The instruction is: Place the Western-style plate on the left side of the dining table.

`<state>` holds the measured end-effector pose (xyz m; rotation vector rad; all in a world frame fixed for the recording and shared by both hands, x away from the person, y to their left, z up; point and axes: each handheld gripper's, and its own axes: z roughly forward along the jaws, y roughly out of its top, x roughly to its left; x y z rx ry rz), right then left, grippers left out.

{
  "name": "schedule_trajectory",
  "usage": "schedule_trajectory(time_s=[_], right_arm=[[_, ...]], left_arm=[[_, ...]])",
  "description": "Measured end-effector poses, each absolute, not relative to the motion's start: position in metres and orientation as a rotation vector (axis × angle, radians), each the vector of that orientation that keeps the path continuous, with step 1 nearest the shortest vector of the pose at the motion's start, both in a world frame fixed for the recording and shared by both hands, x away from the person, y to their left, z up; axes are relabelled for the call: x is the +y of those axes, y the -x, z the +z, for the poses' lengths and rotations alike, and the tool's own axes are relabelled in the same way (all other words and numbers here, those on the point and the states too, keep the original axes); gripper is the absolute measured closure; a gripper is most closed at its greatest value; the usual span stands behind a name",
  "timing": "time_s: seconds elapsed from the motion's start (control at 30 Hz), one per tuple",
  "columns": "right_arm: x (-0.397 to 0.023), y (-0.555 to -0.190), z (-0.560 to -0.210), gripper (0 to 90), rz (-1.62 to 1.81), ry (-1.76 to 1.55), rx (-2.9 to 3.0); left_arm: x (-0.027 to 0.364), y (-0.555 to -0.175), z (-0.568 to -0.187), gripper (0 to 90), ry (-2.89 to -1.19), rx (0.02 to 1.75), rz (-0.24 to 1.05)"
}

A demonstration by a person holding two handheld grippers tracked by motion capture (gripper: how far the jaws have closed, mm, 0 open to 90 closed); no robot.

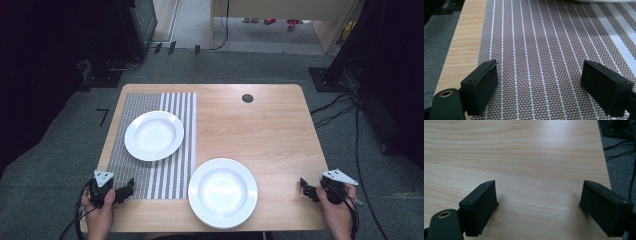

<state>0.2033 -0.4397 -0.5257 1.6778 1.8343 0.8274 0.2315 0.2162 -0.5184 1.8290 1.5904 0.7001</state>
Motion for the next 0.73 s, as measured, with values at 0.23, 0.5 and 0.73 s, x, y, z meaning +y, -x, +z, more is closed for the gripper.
schedule_trajectory(time_s=[0.23,0.5,0.73], right_arm=[[-0.4397,-0.2033,-0.5257,13.3,0.827,-1.678,1.835],[-0.4397,-0.2034,-0.5258,13.0,0.827,-1.676,1.836],[-0.4394,-0.2036,-0.5258,11.8,0.826,-1.676,1.841]], left_arm=[[0.2162,-0.2315,-0.5184,14.1,-1.829,1.591,0.700],[0.2161,-0.2315,-0.5184,14.1,-1.829,1.591,0.700],[0.2161,-0.2315,-0.5185,14.1,-1.829,1.591,0.700]])
